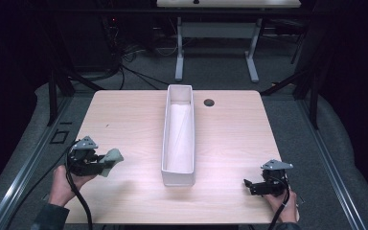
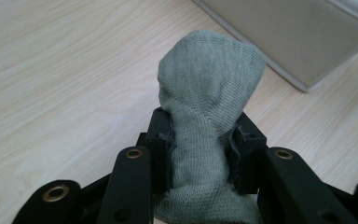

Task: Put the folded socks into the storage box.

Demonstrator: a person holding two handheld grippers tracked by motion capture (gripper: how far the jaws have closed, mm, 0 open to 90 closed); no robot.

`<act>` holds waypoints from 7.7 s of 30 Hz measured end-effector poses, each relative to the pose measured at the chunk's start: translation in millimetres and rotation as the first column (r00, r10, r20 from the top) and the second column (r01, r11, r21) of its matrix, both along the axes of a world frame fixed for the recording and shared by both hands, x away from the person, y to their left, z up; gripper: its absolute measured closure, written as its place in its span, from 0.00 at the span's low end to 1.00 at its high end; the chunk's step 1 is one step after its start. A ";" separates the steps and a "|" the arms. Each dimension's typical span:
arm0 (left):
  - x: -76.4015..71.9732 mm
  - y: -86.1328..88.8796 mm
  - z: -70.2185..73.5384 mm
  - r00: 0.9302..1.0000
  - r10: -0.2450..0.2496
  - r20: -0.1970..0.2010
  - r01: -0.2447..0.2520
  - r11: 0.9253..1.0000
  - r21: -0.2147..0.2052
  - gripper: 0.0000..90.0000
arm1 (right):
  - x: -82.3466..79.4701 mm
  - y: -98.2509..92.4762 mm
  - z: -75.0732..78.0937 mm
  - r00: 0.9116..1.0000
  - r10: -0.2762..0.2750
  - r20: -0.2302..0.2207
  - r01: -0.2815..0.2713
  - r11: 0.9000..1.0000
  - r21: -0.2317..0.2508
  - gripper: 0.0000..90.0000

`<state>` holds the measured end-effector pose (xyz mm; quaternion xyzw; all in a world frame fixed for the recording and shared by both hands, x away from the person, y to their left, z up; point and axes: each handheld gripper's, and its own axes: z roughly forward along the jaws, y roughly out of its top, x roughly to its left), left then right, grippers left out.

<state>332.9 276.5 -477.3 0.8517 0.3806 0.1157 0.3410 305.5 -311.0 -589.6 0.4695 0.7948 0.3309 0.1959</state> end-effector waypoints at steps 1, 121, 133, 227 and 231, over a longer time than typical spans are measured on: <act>0.8 -1.0 1.9 1.000 -0.005 0.000 0.005 1.000 0.001 0.74 | 0.0 0.0 0.0 1.000 0.000 0.000 0.000 1.000 0.000 0.00; 48.9 -192.9 68.9 0.913 -0.408 -0.025 0.409 0.908 0.091 0.73 | -0.1 0.2 0.0 1.000 -0.005 -0.001 0.005 1.000 0.000 0.00; 50.8 -204.0 48.7 0.905 -0.420 -0.070 0.426 0.898 0.109 0.73 | -0.2 0.2 0.0 1.000 -0.006 -0.001 0.006 1.000 0.000 0.00; 58.9 -232.5 -6.4 0.850 -0.434 -0.299 0.509 0.824 0.250 0.59 | -0.2 0.2 0.0 1.000 -0.004 -0.001 0.004 1.000 0.000 0.00; 57.2 -231.7 -3.0 0.850 -0.440 -0.291 0.510 0.825 0.243 0.53 | -0.1 0.2 0.0 1.000 -0.004 -0.001 0.004 1.000 0.000 0.00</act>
